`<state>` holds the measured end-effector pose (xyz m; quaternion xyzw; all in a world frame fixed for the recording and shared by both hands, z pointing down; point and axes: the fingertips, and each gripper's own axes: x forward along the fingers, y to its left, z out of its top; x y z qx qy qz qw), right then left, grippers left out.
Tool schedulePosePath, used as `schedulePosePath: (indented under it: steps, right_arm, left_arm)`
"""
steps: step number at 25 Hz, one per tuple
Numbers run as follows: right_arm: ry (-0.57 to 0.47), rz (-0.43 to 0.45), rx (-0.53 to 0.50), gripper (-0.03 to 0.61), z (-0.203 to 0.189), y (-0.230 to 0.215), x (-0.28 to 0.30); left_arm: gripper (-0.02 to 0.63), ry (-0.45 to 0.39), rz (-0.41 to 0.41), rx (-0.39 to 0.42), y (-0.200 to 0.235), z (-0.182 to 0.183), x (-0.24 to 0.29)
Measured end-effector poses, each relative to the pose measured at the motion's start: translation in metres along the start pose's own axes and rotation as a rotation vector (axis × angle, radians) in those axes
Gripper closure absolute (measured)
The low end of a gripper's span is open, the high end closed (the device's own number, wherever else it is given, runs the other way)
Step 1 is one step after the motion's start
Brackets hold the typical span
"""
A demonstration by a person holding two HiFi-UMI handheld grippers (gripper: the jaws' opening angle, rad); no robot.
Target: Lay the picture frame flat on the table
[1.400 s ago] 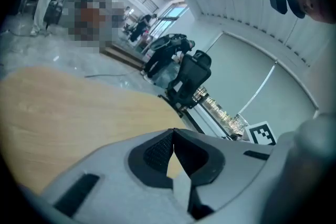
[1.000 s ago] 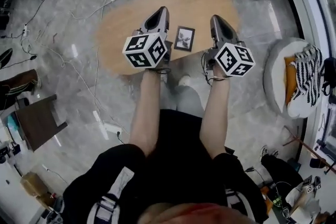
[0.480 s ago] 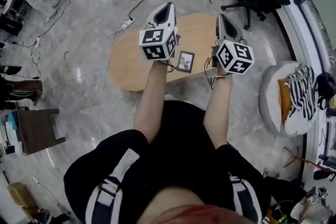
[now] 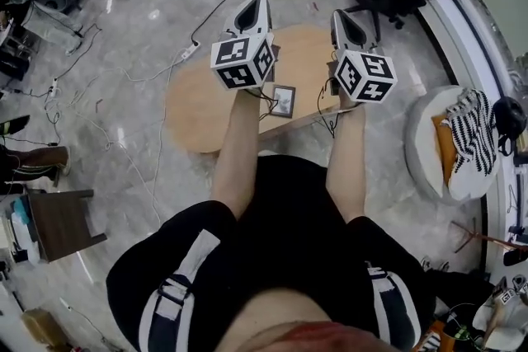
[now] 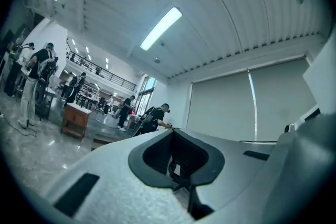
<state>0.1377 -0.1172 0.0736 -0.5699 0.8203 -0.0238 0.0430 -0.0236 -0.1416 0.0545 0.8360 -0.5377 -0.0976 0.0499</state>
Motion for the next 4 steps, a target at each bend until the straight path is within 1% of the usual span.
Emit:
schedulePosePath:
  steps: [4]
  right_arm:
    - [-0.013,0.021,-0.025,0.568,0.0081,-0.0027,0.0032]
  left_arm:
    - [0.604,-0.016,0.004,-0.003,-0.0034,0.0017,0.0026]
